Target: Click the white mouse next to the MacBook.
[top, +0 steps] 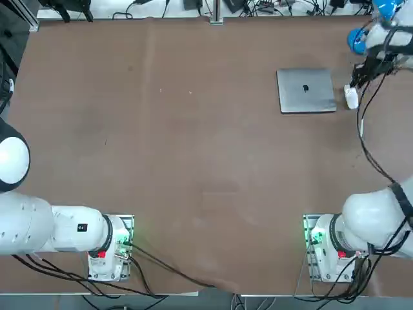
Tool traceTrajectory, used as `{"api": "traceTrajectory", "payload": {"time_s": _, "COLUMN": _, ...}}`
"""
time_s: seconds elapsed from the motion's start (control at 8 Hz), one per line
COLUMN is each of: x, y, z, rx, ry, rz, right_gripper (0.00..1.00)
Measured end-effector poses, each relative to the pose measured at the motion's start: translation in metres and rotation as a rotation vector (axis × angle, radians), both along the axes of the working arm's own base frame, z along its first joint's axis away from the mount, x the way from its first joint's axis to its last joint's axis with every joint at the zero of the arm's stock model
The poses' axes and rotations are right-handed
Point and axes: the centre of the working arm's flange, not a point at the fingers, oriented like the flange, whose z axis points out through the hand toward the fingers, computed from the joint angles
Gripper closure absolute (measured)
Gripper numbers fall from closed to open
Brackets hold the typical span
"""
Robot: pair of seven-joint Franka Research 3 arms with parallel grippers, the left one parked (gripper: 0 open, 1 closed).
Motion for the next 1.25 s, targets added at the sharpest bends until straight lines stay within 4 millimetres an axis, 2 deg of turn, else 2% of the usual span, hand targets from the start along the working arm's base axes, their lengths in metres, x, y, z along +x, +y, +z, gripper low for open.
{"api": "traceTrajectory", "payload": {"time_s": 0.25, "x": 0.014, "y": 0.016, "z": 0.086, "rx": -0.004, "ry": -0.013, "rz": 0.004, "right_gripper": 0.22}}
{"api": "traceTrajectory", "payload": {"time_s": 0.38, "x": 0.017, "y": 0.031, "z": 0.119, "rx": -0.009, "ry": -0.028, "rz": 0.001, "right_gripper": 0.07}}
{"api": "traceTrajectory", "payload": {"time_s": 0.5, "x": 0.017, "y": 0.045, "z": 0.145, "rx": -0.013, "ry": -0.041, "rz": 0.006, "right_gripper": 0.0}}
{"api": "traceTrajectory", "payload": {"time_s": 0.62, "x": 0.013, "y": 0.063, "z": 0.176, "rx": -0.015, "ry": -0.049, "rz": 0.023, "right_gripper": 0.0}}
{"api": "traceTrajectory", "payload": {"time_s": 1.0, "x": -0.004, "y": 0.105, "z": 0.248, "rx": -0.011, "ry": -0.034, "rz": 0.059, "right_gripper": 0.0}}
{"api": "traceTrajectory", "payload": {"time_s": 1.12, "x": -0.007, "y": 0.118, "z": 0.268, "rx": -0.013, "ry": -0.037, "rz": 0.047, "right_gripper": 0.0}}
{"api": "traceTrajectory", "payload": {"time_s": 1.25, "x": -0.008, "y": 0.131, "z": 0.28, "rx": -0.014, "ry": -0.044, "rz": 0.043, "right_gripper": 0.0}}
